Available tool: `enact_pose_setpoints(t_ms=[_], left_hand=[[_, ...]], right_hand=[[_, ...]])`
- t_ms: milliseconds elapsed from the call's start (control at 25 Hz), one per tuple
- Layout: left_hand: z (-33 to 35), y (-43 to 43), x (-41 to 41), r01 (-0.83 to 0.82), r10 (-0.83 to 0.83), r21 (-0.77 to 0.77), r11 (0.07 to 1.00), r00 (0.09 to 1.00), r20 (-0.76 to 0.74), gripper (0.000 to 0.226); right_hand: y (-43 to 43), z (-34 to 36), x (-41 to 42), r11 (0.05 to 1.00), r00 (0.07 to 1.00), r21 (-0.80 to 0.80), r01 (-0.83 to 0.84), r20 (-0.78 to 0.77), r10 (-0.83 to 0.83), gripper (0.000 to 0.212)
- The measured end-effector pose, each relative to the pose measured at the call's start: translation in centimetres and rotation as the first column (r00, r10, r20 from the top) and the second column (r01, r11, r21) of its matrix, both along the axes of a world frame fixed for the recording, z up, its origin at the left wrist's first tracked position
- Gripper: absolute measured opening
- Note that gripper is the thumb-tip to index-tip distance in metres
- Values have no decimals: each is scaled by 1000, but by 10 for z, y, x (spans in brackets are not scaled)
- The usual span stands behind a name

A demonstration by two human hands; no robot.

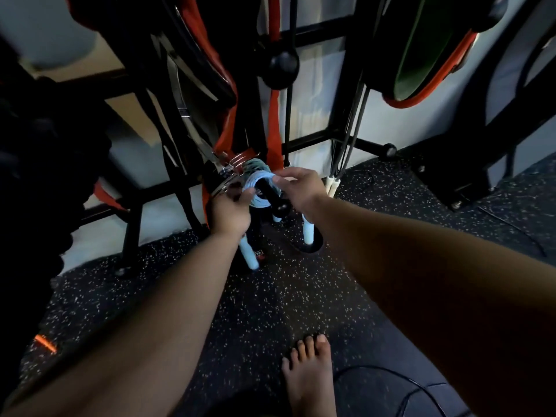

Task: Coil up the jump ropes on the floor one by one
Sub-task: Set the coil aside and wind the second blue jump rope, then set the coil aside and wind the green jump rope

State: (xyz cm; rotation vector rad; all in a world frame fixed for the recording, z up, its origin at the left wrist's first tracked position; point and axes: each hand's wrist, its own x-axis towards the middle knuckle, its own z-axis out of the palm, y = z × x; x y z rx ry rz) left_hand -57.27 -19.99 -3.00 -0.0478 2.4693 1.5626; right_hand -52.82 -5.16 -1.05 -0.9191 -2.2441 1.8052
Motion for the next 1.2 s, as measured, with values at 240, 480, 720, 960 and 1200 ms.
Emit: enact_pose_setpoints(t_ms=[240,480,720,960,1200], left_hand=[[-13,6,-30,-94,95,-18,995,994,60,42],[-5,9,-11,-132,121,50,990,976,179,33],[24,-5,68,22,-36,83,996,984,174,15],[107,6,140,437,-432,-50,898,898,87,15],[199,46,218,759,-797,-327,563,604,28,19]], right_hand=[[-3,-5,-52,974,977,209,-92,210,48,23],[-5,9,-14,990,983,-72,-119,130,128,39],[4,19,108,998,990,6,-70,126,68,28],[16,55,242,995,991,81,50,118,-59,7],[27,96,367,971,975,147,188,90,-202,13]])
